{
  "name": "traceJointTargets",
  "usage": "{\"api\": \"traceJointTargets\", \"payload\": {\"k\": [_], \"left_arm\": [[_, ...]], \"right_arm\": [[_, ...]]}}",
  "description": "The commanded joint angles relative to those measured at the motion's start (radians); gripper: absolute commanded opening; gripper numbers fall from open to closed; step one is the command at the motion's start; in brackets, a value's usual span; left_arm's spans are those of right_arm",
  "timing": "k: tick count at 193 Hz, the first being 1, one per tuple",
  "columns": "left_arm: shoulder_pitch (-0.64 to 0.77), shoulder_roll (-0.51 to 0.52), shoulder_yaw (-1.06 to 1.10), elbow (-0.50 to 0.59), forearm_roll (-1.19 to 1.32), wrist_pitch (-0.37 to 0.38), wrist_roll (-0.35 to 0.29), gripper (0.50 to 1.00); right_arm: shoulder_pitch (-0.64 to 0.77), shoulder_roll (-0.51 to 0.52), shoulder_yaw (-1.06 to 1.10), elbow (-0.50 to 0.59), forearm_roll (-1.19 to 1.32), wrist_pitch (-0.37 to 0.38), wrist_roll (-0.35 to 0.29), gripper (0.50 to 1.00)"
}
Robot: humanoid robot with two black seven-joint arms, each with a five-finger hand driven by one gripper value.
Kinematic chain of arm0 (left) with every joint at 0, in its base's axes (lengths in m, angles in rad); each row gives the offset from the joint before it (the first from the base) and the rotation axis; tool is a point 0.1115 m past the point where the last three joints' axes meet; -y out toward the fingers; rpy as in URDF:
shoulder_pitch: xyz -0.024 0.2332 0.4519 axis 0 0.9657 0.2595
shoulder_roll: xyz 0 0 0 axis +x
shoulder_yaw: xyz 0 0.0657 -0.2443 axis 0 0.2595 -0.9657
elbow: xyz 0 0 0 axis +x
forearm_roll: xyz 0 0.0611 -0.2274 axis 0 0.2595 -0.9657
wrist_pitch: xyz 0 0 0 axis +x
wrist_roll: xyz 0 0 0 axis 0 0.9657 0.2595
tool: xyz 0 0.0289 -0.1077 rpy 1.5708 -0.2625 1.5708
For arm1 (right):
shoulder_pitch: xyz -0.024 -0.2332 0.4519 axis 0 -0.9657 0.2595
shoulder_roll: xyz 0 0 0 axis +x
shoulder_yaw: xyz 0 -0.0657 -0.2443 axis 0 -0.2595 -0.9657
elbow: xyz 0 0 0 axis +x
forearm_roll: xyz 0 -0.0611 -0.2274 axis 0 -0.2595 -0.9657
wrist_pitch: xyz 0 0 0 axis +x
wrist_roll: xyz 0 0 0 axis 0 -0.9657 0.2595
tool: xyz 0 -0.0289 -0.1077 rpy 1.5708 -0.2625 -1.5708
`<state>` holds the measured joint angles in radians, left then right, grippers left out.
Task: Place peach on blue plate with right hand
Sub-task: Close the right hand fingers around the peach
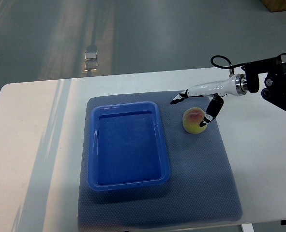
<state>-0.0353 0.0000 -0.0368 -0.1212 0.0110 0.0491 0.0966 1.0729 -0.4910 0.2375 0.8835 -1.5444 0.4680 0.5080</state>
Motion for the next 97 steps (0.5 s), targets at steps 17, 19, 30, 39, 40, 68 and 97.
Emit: {"api": "traceJointTargets", "payload": {"k": [17,19,30,39,40,68,97], "left_arm": [[0.000,0.000,0.000,0.000,0.000,0.000,0.000,1.000],[0.000,0.000,0.000,0.000,0.000,0.000,0.000,1.000],[0.002,0.000,0.000,0.000,0.000,0.000,0.000,1.000],[0.002,0.000,0.000,0.000,0.000,0.000,0.000,1.000],[0.002,0.000,0.000,0.000,0.000,0.000,0.000,1.000],[0.002,0.000,0.000,0.000,0.000,0.000,0.000,1.000],[0.002,0.000,0.000,0.000,0.000,0.000,0.000,1.000]], "right_arm": [[-0.007,0.008,-0.049,-0.017,-0.017,-0.043,-0.003,0.928],[-0.007,0.008,-0.053,-0.018,-0.017,-0.046,-0.003,0.928],[-0.010,0.009,-0.067,-0.026,-0.019,-0.052,-0.005,0.928],[-0.011,0.009,-0.075,-0.032,-0.019,-0.058,-0.005,0.928],[-0.011,0.011,-0.075,-0.032,-0.019,-0.058,-0.005,0.928],[-0.013,0.011,-0.076,-0.043,-0.020,-0.065,-0.008,0.924],[-0.021,0.011,-0.076,-0.051,-0.020,-0.068,-0.014,0.897]]}}
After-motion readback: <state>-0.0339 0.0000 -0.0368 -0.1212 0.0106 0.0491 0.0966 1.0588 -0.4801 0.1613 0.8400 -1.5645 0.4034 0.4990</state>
